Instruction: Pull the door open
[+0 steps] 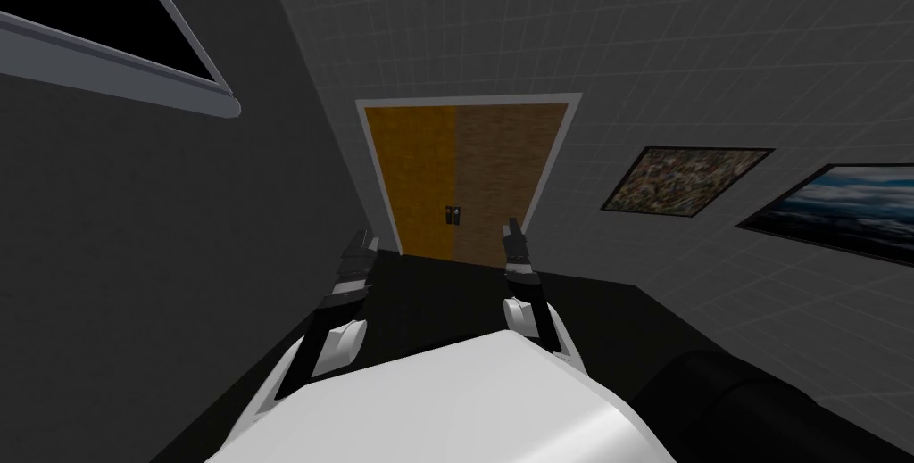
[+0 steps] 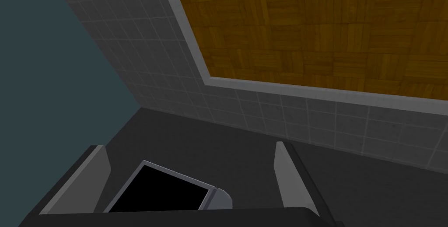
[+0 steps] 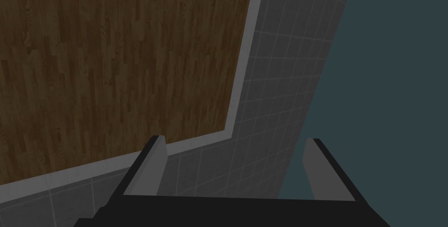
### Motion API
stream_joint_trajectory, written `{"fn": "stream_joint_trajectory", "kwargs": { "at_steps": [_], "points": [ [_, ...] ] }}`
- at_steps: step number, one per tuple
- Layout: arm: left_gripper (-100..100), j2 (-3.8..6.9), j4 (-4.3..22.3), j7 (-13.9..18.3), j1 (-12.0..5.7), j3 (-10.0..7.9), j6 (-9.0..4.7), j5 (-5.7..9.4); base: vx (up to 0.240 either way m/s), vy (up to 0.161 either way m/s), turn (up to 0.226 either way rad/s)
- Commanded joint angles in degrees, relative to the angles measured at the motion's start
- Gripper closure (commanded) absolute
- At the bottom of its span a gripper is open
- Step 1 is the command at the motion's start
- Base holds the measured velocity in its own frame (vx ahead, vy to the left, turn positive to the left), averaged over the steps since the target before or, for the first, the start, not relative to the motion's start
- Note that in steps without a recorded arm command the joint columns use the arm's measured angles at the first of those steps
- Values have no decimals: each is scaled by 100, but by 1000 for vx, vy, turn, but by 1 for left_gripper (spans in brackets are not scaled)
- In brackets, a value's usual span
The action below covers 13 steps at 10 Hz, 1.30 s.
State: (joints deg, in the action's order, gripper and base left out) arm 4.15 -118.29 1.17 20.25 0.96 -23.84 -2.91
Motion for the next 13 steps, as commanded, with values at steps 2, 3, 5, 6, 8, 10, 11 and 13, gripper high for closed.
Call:
{"fn": "stream_joint_trajectory", "kwargs": {
  "at_steps": [2,3,5,6,8,10,11,13],
  "points": [
    [-100,52,376,50,-152,27,9,34,98,-45,-63],
    [-100,72,517,70,-221,34,27,48,88,-48,-46],
    [-100,93,662,90,-292,42,46,62,94,-41,-40],
    [-100,113,811,110,-365,50,65,77,65,-22,-30],
    [-100,153,1110,152,-512,65,103,106,83,-40,-67],
    [-100,192,1417,194,-663,81,143,136,109,-49,-66],
    [-100,211,1571,215,-738,89,162,151,113,-47,-67],
    [-100,247,1878,258,-890,106,202,181,106,-49,-66]
  ]
}}
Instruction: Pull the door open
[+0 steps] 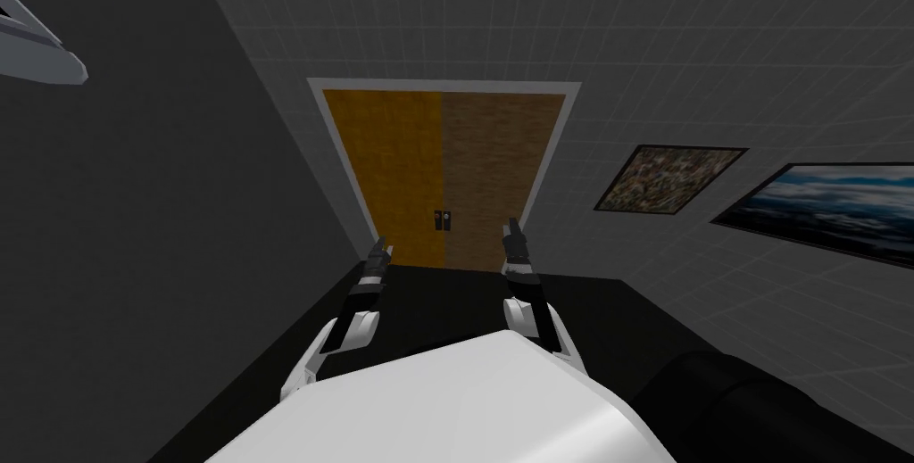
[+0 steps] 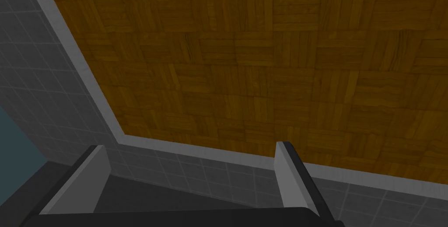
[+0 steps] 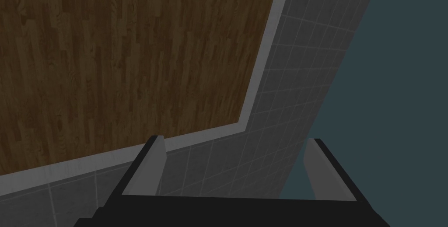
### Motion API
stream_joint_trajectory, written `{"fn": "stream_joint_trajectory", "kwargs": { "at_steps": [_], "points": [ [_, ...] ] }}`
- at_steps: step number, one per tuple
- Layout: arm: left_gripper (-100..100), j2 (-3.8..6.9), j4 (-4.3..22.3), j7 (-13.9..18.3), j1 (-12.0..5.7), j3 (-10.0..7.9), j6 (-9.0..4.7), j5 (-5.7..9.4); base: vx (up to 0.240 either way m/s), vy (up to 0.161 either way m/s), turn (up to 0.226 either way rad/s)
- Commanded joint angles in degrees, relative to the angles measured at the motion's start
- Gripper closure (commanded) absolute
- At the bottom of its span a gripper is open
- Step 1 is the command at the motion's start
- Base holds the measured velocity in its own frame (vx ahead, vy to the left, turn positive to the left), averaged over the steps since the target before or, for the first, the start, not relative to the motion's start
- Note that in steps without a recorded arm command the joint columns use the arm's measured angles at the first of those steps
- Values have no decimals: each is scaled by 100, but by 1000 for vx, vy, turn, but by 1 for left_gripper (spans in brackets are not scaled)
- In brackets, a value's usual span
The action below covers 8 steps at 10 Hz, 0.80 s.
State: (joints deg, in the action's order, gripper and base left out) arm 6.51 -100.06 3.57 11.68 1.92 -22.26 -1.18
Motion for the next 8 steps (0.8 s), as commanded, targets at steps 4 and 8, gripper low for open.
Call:
{"fn": "stream_joint_trajectory", "kwargs": {
  "at_steps": [4,8],
  "points": [
    [-100,80,665,102,-334,42,122,69,111,-41,-63],
    [-100,128,1110,164,-555,67,179,112,86,-32,-46]
  ]
}}
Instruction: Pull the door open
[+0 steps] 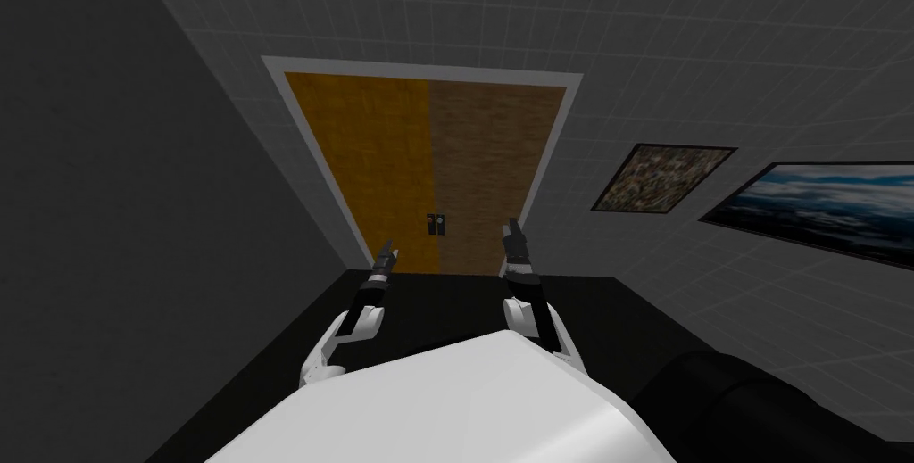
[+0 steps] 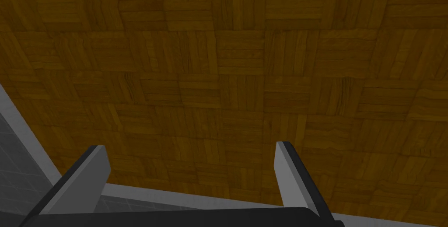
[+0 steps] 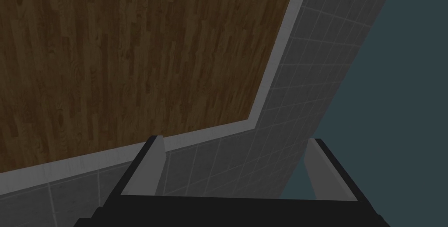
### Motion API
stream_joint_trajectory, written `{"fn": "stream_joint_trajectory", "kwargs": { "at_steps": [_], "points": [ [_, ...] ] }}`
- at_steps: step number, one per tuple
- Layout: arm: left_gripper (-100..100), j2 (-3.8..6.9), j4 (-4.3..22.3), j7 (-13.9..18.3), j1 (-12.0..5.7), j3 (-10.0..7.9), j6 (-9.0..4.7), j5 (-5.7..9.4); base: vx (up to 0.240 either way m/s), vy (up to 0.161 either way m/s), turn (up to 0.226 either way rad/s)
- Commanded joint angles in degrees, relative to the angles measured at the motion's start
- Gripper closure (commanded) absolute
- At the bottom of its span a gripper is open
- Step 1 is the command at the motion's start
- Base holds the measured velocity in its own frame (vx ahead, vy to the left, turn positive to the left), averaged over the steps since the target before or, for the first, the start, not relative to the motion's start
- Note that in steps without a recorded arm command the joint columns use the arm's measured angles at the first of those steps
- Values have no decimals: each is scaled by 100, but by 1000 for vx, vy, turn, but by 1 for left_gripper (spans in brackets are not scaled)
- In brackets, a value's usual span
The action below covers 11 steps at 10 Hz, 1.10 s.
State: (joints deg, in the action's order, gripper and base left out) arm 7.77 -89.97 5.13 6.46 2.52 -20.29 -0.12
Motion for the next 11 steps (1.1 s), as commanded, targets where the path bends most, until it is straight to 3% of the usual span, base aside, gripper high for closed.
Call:
{"fn": "stream_joint_trajectory", "kwargs": {
  "at_steps": [1,11],
  "points": [
    [-100,16,241,27,-103,14,1,19,86,-31,-69],
    [-100,141,1563,211,-771,92,170,148,109,-33,-58]
  ]
}}
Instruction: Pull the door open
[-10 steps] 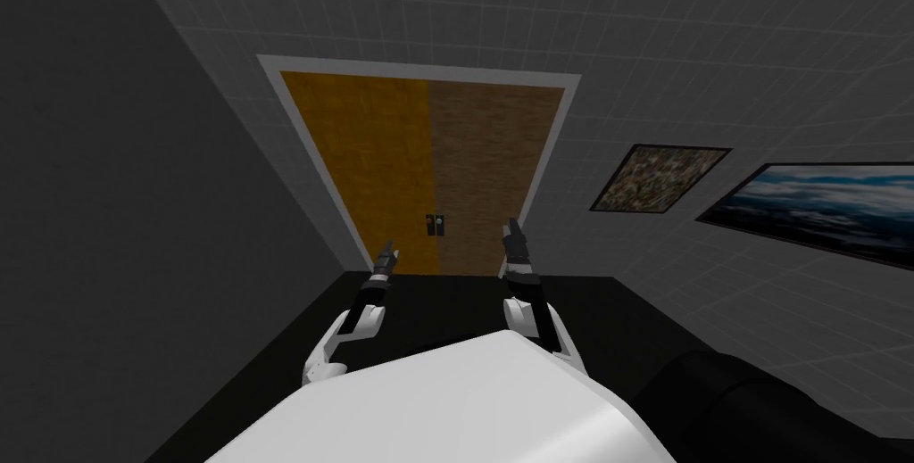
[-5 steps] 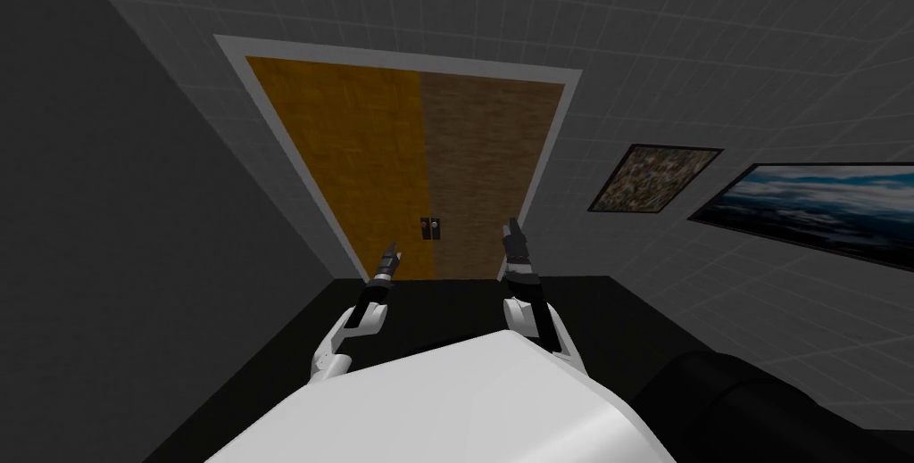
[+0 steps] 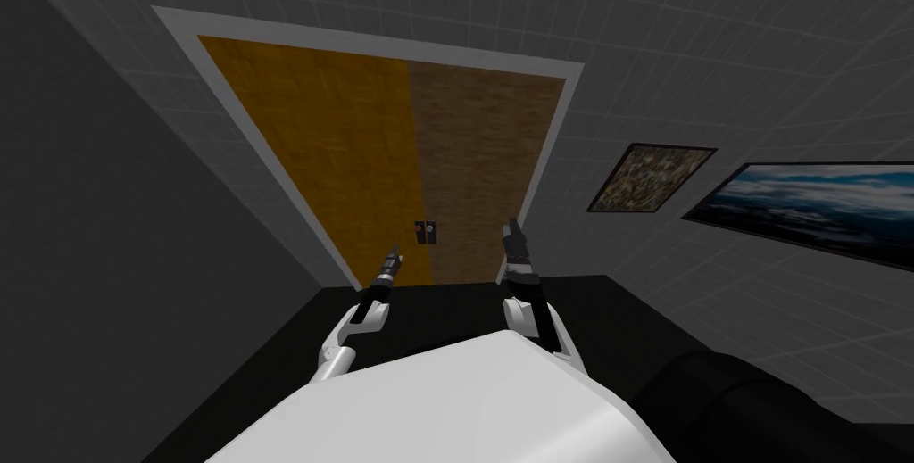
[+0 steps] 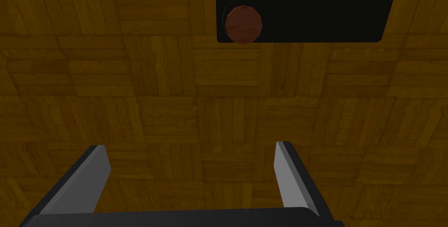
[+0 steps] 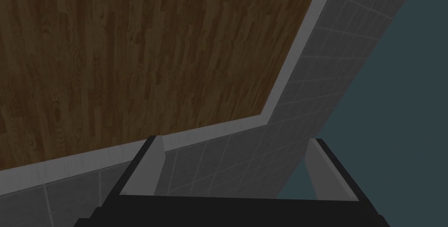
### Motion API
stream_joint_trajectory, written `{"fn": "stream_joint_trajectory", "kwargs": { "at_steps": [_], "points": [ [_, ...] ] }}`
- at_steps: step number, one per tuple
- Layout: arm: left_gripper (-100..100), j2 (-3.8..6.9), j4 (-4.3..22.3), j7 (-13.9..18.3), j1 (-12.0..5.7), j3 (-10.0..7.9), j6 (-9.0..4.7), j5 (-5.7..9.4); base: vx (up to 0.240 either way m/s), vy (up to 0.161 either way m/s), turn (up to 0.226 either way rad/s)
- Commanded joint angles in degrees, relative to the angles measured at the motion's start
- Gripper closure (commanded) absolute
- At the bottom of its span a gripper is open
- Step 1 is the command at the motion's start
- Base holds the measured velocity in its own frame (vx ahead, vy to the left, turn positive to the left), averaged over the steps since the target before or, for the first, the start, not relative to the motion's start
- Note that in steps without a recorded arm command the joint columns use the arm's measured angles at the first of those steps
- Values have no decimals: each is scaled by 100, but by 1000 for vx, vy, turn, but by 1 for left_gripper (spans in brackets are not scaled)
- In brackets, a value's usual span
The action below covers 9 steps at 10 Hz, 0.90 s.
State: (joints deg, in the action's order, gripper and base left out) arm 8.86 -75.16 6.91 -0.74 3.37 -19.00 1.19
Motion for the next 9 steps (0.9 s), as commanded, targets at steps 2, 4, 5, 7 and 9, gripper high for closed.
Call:
{"fn": "stream_joint_trajectory", "kwargs": {
  "at_steps": [2,4,5,7,9],
  "points": [
    [-100,53,338,68,-183,25,73,42,159,-17,-61],
    [-100,69,565,100,-308,43,102,64,181,-28,-61],
    [-100,48,507,77,-275,34,84,53,75,-9,-8],
    [-100,277,697,135,-184,-207,56,131,-47,19,34],
    [-100,481,859,188,-114,-424,22,202,-71,23,5]
  ]
}}
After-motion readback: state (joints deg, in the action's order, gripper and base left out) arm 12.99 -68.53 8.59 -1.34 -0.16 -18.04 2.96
